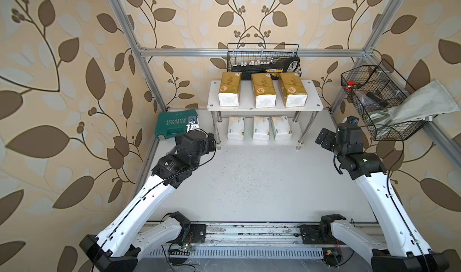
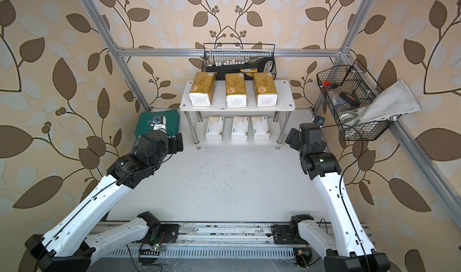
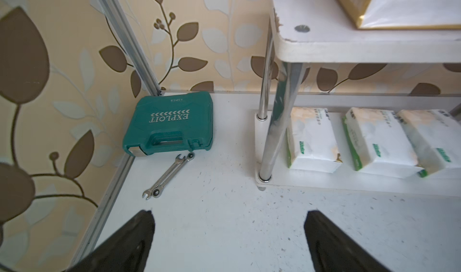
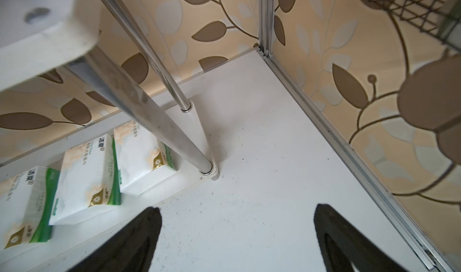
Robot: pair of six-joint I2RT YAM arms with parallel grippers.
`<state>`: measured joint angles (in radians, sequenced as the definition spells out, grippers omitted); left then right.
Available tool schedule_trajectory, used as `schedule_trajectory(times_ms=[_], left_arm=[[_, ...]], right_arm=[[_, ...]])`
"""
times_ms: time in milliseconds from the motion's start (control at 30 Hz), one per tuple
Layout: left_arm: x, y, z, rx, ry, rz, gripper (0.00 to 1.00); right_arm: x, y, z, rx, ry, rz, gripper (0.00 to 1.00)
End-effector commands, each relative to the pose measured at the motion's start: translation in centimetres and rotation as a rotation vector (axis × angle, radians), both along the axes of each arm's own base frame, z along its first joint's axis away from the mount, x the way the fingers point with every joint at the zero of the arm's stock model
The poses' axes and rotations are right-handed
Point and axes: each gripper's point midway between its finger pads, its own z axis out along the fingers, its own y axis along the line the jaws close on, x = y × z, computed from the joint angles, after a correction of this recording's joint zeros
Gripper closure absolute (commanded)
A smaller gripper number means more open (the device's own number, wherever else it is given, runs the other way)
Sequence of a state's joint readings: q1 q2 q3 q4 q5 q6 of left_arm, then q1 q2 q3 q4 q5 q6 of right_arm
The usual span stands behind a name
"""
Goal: Place the tissue boxes on the shelf by color
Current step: Reset both arms
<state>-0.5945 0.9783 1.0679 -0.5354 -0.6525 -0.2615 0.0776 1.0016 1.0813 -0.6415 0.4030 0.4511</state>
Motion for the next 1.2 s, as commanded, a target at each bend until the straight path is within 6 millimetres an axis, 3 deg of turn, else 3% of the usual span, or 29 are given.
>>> schedule_trajectory(times_ms=[0,167,267,433,567,667,900,1000,1100,1167], left_arm=[[1.8,1.4,0.9,0.108,-0.106,0.083,0.01],[3.9,1.4,-3.3,0.184,-0.008,0.085,0.01],[4.5,1.5,-3.2,0.099,-0.124,0.058,0.01],[4.4,6.9,-3.3,0.025,-0.283,0.145,0.01],[4.1,11.8,-6.7,-0.01,-0.261,0.254,0.01],[4.3,13.0,-9.4,-0.048,-0.23,0.248,0.01],[6.2,11.9,-14.4,-0.041,-0.138,0.136,0.01],[6.7,11.3,-16.6,-0.059,-0.107,0.106,0.01],[6.9,11.6,-18.4,-0.071,-0.061,0.102,0.01],[6.8,11.0,-19.7,-0.072,-0.079,0.066,0.01]], right_arm=[[1.1,-1.0,0.9,-0.072,-0.093,-0.022,0.01],[1.9,-2.4,0.0,-0.192,-0.106,-0.066,0.01],[2.5,-2.8,-1.4,-0.23,-0.077,-0.077,0.01],[3.4,-3.3,-4.1,-0.286,-0.065,-0.075,0.01],[4.3,-3.5,-7.2,-0.306,-0.086,-0.083,0.01],[5.1,-3.6,-9.9,-0.341,-0.055,-0.075,0.01],[5.3,-2.6,-15.5,-0.312,-0.08,-0.015,0.01],[5.0,-1.6,-16.4,-0.28,-0.189,0.032,0.01],[5.9,1.1,-16.9,-0.283,-0.221,0.214,0.01],[6.1,1.7,-17.5,-0.3,-0.271,0.245,0.01]])
